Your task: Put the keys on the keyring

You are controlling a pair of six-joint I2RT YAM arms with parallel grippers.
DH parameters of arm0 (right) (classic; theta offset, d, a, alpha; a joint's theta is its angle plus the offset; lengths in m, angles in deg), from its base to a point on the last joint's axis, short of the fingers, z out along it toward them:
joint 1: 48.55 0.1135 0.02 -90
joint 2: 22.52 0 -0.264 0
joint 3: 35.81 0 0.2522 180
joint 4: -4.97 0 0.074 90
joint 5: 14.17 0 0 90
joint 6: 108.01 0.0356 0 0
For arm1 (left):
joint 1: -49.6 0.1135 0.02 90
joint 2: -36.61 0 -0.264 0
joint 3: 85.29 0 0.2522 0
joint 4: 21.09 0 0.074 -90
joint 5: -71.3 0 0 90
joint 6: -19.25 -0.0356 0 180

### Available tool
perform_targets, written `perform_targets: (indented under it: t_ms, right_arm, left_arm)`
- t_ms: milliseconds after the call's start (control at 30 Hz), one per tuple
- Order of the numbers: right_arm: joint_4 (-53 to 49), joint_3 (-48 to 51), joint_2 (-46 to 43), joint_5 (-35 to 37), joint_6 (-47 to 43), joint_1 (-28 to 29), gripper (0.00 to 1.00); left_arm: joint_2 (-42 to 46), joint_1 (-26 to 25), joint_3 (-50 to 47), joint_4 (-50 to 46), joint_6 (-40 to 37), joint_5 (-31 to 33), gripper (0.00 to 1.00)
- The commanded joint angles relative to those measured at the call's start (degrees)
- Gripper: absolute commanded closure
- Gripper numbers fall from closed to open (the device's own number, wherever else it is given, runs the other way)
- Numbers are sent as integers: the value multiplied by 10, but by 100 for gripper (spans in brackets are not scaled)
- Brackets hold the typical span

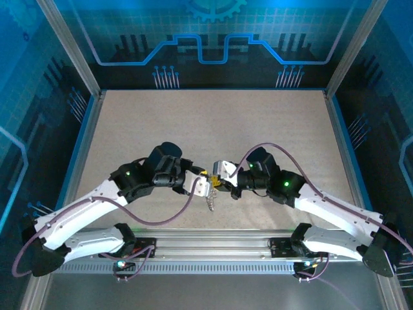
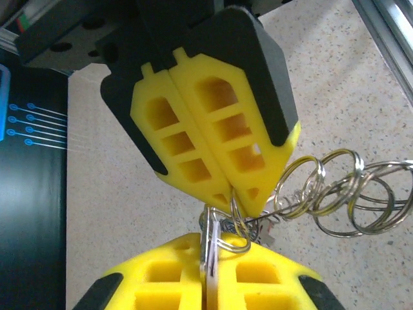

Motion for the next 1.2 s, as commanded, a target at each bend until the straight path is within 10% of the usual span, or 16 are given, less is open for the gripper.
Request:
perform_targets:
  t_ms: [0,600,1167]
  right_arm:
    - [-40,-29,10,36,-3,9,100]
    - [43,0,-34,-65,89,-42,100]
    - [7,-27,2,39,117,-1,100]
  left_arm:
    - [-15,-1,45,-18,-22,-14,100]
    - [13,-2,-27,53,-5,21,100]
    - [-36,-17,52,8,30,16,100]
